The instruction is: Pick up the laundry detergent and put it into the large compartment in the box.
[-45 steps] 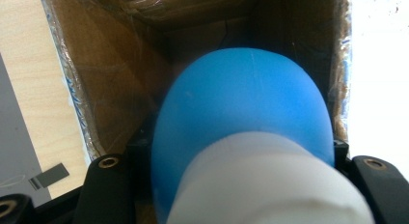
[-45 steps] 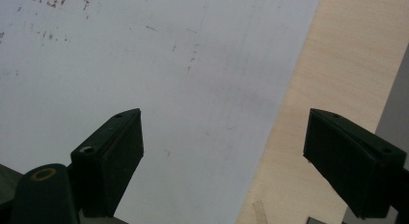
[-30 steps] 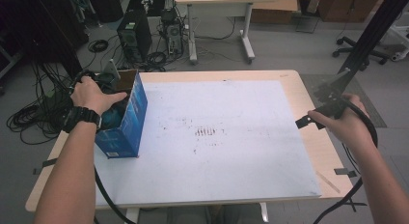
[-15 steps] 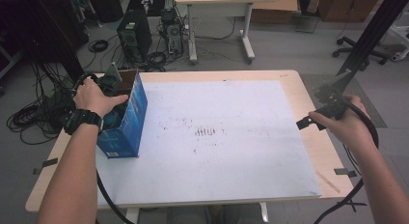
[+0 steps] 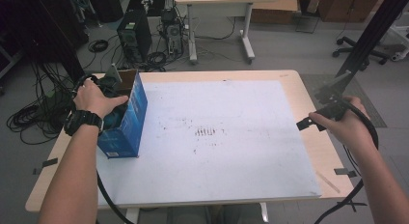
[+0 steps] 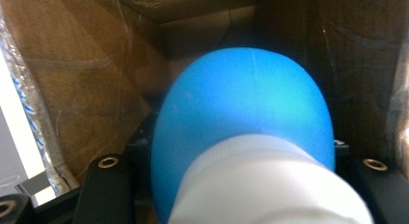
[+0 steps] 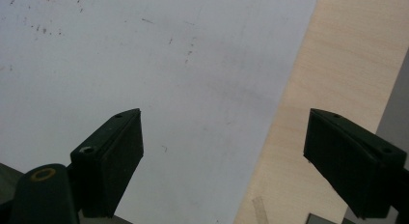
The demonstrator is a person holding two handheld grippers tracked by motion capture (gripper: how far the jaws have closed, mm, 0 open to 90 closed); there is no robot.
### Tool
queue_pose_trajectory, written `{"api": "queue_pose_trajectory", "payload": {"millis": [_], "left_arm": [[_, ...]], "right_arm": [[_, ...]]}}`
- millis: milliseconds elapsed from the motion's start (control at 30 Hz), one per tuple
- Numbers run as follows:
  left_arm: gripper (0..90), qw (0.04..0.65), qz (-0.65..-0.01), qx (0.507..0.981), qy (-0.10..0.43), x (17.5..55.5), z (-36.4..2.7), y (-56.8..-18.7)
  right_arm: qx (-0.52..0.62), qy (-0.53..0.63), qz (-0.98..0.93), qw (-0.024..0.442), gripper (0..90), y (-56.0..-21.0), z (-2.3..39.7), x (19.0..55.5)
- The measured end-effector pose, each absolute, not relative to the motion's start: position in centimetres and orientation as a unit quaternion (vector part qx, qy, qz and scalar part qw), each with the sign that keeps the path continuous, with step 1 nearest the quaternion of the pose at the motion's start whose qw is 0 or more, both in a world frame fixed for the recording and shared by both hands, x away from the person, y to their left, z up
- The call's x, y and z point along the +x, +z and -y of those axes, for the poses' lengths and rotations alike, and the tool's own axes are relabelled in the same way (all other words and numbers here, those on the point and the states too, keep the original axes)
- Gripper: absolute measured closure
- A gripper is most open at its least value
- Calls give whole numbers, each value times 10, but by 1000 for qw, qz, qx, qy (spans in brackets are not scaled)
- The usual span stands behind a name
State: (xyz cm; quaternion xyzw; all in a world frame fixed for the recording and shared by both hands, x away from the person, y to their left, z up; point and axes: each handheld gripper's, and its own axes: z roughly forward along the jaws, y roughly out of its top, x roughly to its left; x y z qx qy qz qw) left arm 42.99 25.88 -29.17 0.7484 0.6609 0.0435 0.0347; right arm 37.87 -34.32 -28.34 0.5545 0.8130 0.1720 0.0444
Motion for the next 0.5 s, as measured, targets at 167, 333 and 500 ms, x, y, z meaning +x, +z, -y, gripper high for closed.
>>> {"api": "queue_pose_trajectory", "payload": {"millis": [167, 333, 500], "left_arm": [[383, 35, -662, 747, 43, 430, -259, -292], [381, 36, -663, 747, 43, 430, -260, -292], [379, 34, -663, 747, 46, 430, -259, -292]], "right_arm": [[554, 172, -813, 43, 138, -284, 343, 379], [555, 171, -813, 42, 137, -287, 345, 378], [555, 171, -813, 41, 137, -288, 346, 377]]}}
